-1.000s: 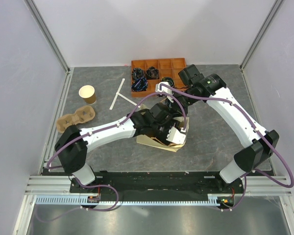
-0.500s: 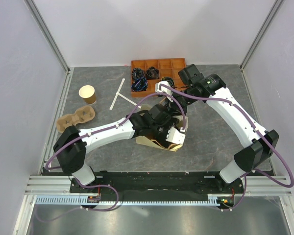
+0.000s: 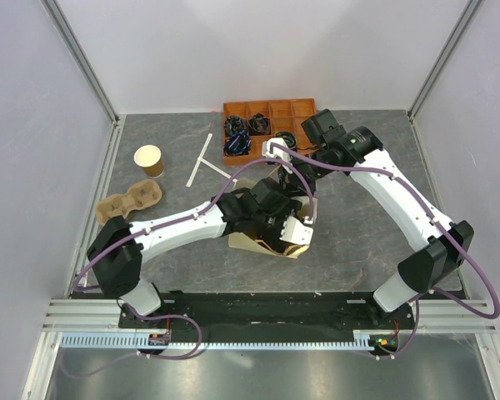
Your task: Pack the takeout coffee
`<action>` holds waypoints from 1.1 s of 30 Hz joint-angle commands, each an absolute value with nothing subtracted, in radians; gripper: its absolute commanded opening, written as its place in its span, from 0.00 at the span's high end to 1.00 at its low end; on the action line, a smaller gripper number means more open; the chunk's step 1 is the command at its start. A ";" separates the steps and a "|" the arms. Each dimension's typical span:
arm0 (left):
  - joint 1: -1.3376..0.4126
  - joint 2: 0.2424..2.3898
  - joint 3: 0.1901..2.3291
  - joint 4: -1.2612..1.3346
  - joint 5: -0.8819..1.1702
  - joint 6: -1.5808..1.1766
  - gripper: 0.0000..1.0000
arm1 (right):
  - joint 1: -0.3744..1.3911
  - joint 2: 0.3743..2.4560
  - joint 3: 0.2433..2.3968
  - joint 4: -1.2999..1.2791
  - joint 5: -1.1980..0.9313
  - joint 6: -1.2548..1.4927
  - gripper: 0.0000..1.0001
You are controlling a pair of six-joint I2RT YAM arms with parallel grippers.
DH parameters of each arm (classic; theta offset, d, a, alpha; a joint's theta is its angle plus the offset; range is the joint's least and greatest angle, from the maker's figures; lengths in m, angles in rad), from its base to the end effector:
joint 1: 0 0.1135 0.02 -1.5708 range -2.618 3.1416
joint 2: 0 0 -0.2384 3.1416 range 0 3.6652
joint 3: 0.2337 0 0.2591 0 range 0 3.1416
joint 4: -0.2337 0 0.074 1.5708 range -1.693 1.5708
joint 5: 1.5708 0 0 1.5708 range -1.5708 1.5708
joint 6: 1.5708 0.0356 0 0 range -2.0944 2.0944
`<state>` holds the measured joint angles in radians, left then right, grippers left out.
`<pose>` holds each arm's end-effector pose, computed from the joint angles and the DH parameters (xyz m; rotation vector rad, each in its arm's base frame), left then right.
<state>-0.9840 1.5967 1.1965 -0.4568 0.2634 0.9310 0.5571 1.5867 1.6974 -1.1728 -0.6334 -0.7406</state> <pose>0.1875 -0.2988 0.2270 2.0429 1.2920 -0.3436 0.2585 0.1859 0.3497 -1.6696 1.8513 0.7515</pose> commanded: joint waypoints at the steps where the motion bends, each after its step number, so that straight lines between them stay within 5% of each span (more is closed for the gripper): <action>1: -0.962 1.537 1.201 -0.431 0.210 0.861 0.00 | 0.575 1.608 1.658 -1.335 -0.646 -0.735 1.00; 33: -0.917 1.462 1.233 -0.445 0.267 0.811 0.00 | 0.595 1.621 1.661 -1.330 -0.594 -0.744 1.00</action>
<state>-0.9653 1.5558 1.1843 -0.4980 0.3008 0.8631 0.5877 1.5906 1.6974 -1.1320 -0.6308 -0.7403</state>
